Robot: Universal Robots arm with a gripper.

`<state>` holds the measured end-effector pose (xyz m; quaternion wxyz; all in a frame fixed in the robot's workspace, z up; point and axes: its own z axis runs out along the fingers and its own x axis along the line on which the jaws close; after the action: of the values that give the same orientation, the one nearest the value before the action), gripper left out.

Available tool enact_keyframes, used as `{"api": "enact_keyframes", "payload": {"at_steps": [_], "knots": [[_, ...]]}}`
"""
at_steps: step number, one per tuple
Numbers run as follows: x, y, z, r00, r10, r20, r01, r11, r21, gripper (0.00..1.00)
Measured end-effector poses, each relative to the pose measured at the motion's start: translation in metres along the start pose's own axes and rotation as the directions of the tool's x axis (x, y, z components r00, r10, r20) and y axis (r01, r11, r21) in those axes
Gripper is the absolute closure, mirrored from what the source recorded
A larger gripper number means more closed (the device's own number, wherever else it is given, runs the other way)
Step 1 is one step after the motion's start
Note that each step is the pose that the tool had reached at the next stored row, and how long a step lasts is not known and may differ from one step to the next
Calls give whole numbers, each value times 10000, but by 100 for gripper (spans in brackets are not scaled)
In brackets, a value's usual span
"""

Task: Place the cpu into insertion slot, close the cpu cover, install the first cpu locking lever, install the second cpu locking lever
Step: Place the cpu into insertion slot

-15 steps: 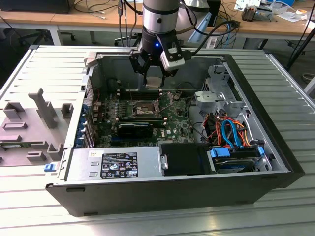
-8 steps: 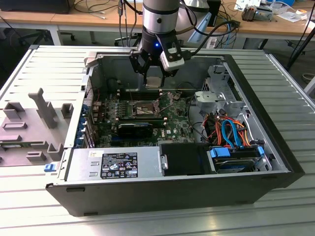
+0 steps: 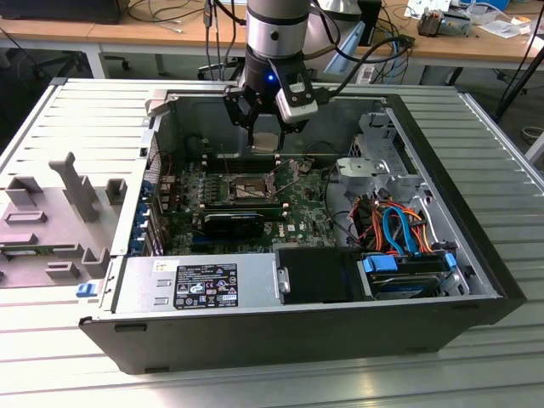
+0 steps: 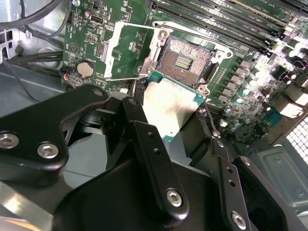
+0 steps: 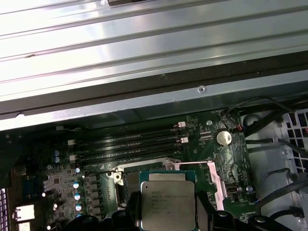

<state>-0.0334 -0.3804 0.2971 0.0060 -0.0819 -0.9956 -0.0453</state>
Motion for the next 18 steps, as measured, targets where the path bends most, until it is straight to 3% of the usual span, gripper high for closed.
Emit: {"api": "enact_keyframes", "payload": {"at_steps": [18], "knots": [[0, 0, 3, 9999, 172, 16, -172, 9999, -3, 45]]}}
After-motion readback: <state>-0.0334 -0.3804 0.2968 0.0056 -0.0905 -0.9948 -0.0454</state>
